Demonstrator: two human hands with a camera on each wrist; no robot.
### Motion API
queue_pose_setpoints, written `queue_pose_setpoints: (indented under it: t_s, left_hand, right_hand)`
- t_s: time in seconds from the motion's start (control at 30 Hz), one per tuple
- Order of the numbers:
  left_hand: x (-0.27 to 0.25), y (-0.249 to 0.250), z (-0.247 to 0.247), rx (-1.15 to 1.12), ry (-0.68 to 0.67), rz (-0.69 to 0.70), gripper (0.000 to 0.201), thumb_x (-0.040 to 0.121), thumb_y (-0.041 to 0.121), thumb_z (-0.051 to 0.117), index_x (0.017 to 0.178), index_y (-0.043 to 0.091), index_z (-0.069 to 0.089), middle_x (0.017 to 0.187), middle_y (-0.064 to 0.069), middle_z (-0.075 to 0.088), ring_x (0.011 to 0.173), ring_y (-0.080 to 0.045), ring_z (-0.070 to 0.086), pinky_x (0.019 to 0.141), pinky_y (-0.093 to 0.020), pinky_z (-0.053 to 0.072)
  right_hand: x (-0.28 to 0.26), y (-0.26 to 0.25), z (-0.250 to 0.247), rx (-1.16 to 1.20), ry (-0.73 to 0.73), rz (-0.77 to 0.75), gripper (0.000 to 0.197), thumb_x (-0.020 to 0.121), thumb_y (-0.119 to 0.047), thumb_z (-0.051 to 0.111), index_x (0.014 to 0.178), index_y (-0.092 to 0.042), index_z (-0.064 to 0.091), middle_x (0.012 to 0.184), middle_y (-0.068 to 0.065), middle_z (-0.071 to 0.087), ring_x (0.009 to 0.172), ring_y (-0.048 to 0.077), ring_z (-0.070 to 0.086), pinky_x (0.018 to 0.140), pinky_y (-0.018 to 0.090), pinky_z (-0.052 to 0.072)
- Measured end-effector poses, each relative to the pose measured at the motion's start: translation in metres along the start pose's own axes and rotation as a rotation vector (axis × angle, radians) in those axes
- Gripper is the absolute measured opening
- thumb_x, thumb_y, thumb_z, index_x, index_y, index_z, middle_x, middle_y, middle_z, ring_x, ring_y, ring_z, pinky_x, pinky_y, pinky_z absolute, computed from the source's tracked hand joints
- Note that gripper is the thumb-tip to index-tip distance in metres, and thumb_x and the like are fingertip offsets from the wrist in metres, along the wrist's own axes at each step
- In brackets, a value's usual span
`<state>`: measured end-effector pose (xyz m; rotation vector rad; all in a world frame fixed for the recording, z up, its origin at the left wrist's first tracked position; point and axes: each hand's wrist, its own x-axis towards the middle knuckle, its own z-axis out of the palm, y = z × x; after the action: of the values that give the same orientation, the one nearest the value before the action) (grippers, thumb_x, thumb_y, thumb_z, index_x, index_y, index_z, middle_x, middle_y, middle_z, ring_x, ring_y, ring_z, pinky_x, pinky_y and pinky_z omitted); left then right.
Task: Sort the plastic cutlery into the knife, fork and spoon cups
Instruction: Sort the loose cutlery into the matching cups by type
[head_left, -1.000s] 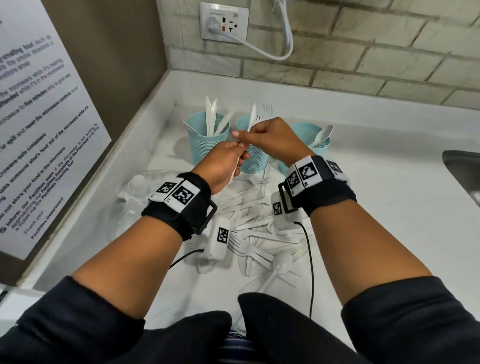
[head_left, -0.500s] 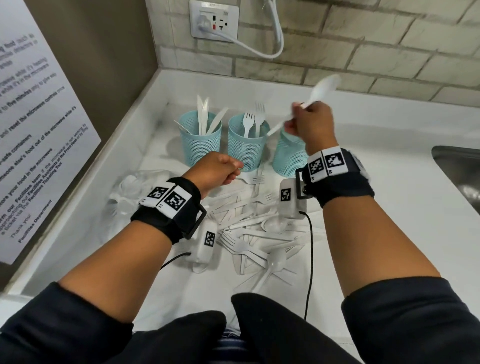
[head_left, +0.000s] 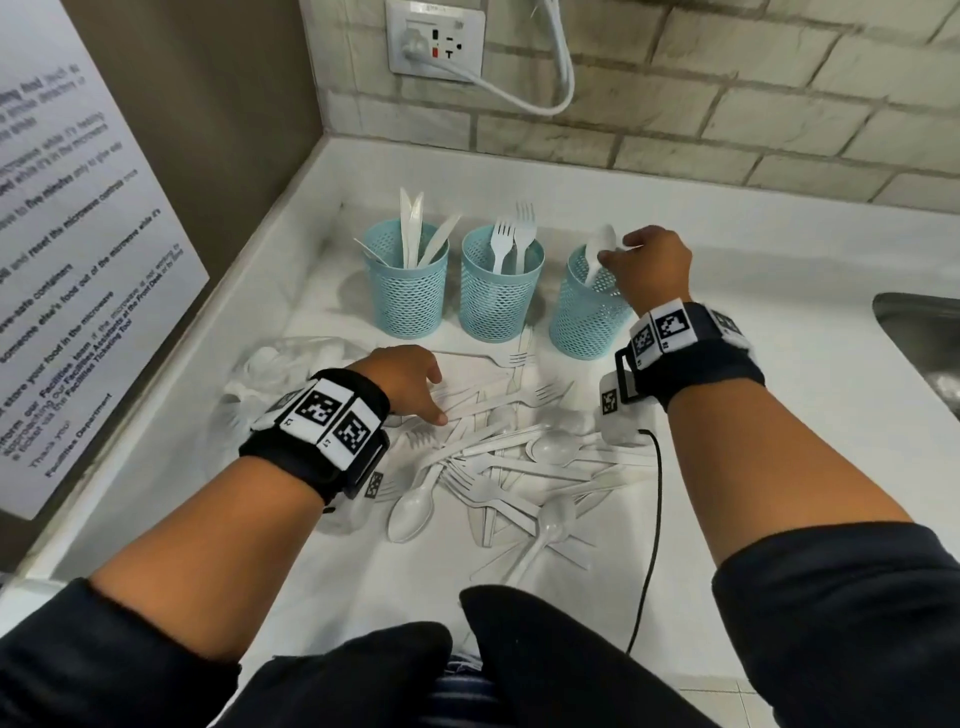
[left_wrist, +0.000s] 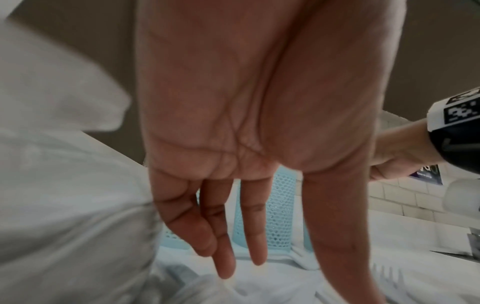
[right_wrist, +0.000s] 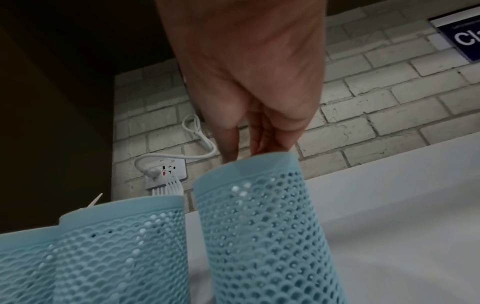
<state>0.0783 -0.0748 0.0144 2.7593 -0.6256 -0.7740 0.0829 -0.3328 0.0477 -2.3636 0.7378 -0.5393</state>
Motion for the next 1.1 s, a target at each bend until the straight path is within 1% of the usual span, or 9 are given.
queue_pose_setpoints:
  t_s: [0.1, 0.2, 0.3, 0.43, 0.53, 0.63, 0.8, 0.97, 1.1]
  left_hand:
    - [-0.004, -0.001, 0.001, 0.038, -0.012, 0.004, 0.068, 0.075, 0.037, 0.075, 0.132, 0.016, 0.045, 0.137, -0.003, 0.048, 0.127, -0.023, 0.042, 0.106, -0.032, 0.034]
    - [-0.009, 0.0, 0.003, 0.102, -0.055, 0.001, 0.088, 0.068, 0.046, 0.077, 0.14, 0.021, 0.034, 0.141, -0.006, 0.039, 0.131, -0.026, 0.034, 0.107, -0.037, 0.034]
    - [-0.011, 0.002, 0.009, 0.185, -0.117, 0.005, 0.103, 0.063, 0.056, 0.077, 0.144, 0.022, 0.024, 0.142, -0.01, 0.031, 0.133, -0.029, 0.028, 0.106, -0.042, 0.034]
    - [-0.012, 0.006, 0.015, 0.219, -0.143, 0.02, 0.113, 0.06, 0.062, 0.075, 0.147, 0.023, 0.015, 0.145, -0.011, 0.026, 0.136, -0.03, 0.022, 0.107, -0.045, 0.033]
    - [-0.016, 0.008, 0.015, 0.225, -0.144, 0.026, 0.113, 0.062, 0.063, 0.073, 0.148, 0.022, 0.013, 0.147, -0.011, 0.023, 0.137, -0.03, 0.019, 0.108, -0.045, 0.031]
    - [-0.02, 0.015, 0.015, 0.202, -0.091, 0.048, 0.101, 0.066, 0.061, 0.071, 0.144, 0.02, 0.023, 0.144, -0.011, 0.025, 0.135, -0.03, 0.02, 0.107, -0.044, 0.031]
    - [-0.045, 0.044, 0.038, 0.219, 0.051, 0.26, 0.076, 0.067, 0.065, 0.066, 0.123, 0.019, 0.043, 0.125, -0.005, 0.037, 0.116, -0.024, 0.032, 0.098, -0.04, 0.033]
    - [-0.063, 0.063, 0.074, 0.341, -0.055, 0.435, 0.093, 0.061, 0.074, 0.064, 0.13, 0.018, 0.034, 0.128, -0.004, 0.032, 0.12, -0.023, 0.029, 0.103, -0.04, 0.027]
    - [-0.063, 0.065, 0.09, 0.429, 0.003, 0.362, 0.102, 0.065, 0.055, 0.075, 0.142, 0.018, 0.019, 0.149, -0.01, 0.012, 0.139, -0.032, 0.011, 0.114, -0.052, 0.014]
  right_hand:
    - [-0.006, -0.002, 0.0, 0.07, 0.127, -0.044, 0.045, 0.085, -0.024, 0.063, 0.125, -0.005, 0.05, 0.125, 0.016, 0.052, 0.109, 0.024, 0.056, 0.088, 0.024, 0.041]
    - [-0.02, -0.015, -0.005, 0.208, 0.195, -0.24, 0.023, 0.085, -0.018, 0.06, 0.105, -0.008, 0.061, 0.1, 0.01, 0.062, 0.076, 0.008, 0.057, 0.064, 0.007, 0.037]
    - [-0.034, -0.033, -0.017, 0.249, -0.34, -0.282, 0.009, 0.085, -0.016, 0.064, 0.089, -0.008, 0.068, 0.071, -0.002, 0.064, 0.05, -0.005, 0.052, 0.054, 0.011, 0.04]
    - [-0.05, -0.042, -0.02, -0.289, -1.0, -0.153, 0.019, 0.082, -0.024, 0.069, 0.098, -0.014, 0.069, 0.089, -0.002, 0.07, 0.077, 0.009, 0.063, 0.065, 0.02, 0.048]
    - [-0.053, -0.025, -0.003, -0.546, -0.911, -0.133, 0.029, 0.081, -0.026, 0.071, 0.105, -0.009, 0.067, 0.09, 0.001, 0.07, 0.085, 0.016, 0.067, 0.074, 0.029, 0.053]
    - [-0.061, -0.011, 0.011, -0.469, -0.783, -0.197, 0.032, 0.088, -0.018, 0.062, 0.119, -0.011, 0.061, 0.093, 0.001, 0.061, 0.084, 0.017, 0.059, 0.068, 0.02, 0.046]
    - [-0.07, 0.004, 0.042, -0.464, -0.66, -0.352, 0.036, 0.092, -0.01, 0.049, 0.124, -0.021, 0.06, 0.136, 0.003, 0.053, 0.126, 0.022, 0.046, 0.107, 0.03, 0.033]
    - [-0.068, 0.011, 0.054, -0.453, -0.631, -0.435, 0.037, 0.088, -0.004, 0.053, 0.119, -0.021, 0.064, 0.126, 0.01, 0.051, 0.115, 0.027, 0.052, 0.097, 0.032, 0.041]
    - [-0.066, 0.013, 0.056, -0.451, -0.668, -0.558, 0.03, 0.082, -0.002, 0.064, 0.108, -0.015, 0.069, 0.123, 0.013, 0.045, 0.105, 0.03, 0.056, 0.082, 0.027, 0.042]
